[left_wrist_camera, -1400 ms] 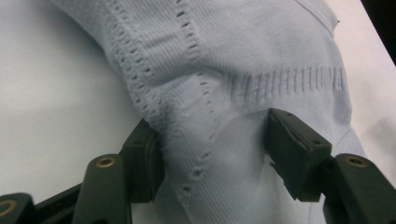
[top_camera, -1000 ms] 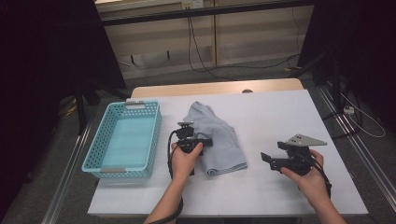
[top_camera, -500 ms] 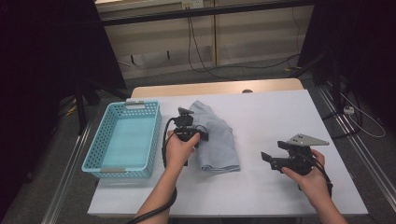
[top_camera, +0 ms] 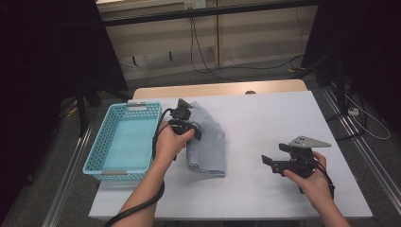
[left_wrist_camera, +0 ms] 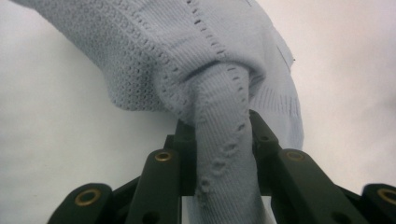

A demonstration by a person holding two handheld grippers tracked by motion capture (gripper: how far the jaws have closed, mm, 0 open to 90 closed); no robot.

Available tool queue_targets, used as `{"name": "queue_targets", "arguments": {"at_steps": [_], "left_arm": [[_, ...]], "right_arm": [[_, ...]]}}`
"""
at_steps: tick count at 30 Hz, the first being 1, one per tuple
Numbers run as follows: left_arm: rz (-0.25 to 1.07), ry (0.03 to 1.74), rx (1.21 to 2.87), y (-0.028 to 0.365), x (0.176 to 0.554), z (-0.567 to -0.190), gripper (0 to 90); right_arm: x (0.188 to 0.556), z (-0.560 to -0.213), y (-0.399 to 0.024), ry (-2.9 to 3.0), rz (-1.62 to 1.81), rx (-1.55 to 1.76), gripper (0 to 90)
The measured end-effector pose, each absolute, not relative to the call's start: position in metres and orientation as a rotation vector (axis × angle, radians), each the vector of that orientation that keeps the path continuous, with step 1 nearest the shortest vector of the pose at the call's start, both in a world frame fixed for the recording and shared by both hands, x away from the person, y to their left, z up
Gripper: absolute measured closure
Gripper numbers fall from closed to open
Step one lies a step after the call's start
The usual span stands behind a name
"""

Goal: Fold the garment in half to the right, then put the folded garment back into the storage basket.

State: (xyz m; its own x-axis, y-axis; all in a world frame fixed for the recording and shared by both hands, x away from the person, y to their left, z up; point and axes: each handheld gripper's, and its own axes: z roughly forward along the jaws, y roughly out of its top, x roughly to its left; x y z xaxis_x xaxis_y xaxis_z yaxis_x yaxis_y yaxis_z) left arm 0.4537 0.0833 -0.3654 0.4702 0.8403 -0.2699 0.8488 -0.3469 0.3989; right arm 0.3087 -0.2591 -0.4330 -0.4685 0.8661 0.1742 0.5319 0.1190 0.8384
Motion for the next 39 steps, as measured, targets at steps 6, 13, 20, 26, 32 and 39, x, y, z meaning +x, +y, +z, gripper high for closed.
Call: {"name": "queue_targets", "arguments": {"at_steps": [6, 13, 20, 26, 32, 39], "left_arm": [[0.006, 1.382, 2.297, 0.086, 0.456, -0.352, 71.3], [0.03, 1.366, 2.351, 0.091, 0.46, -0.337, 71.2], [0.081, 1.338, 2.407, 0.094, 0.463, -0.325, 71.2], [0.135, 1.311, 2.454, 0.097, 0.464, -0.313, 71.2], [0.161, 1.304, 2.472, 0.1, 0.465, -0.3, 71.2], [0.19, 1.28, 2.498, 0.104, 0.467, -0.287, 71.2]], "right_arm": [[0.308, -0.433, -0.257, 2.05, 1.286, 1.352, 10.9], [0.308, -0.432, -0.257, 2.054, 1.298, 1.349, 10.3], [0.308, -0.432, -0.256, 2.057, 1.307, 1.348, 9.9], [0.308, -0.431, -0.256, 2.055, 1.319, 1.338, 9.4], [0.307, -0.432, -0.255, 2.064, 1.314, 1.333, 9.0], [0.307, -0.431, -0.255, 2.062, 1.315, 1.331, 9.0]]}}
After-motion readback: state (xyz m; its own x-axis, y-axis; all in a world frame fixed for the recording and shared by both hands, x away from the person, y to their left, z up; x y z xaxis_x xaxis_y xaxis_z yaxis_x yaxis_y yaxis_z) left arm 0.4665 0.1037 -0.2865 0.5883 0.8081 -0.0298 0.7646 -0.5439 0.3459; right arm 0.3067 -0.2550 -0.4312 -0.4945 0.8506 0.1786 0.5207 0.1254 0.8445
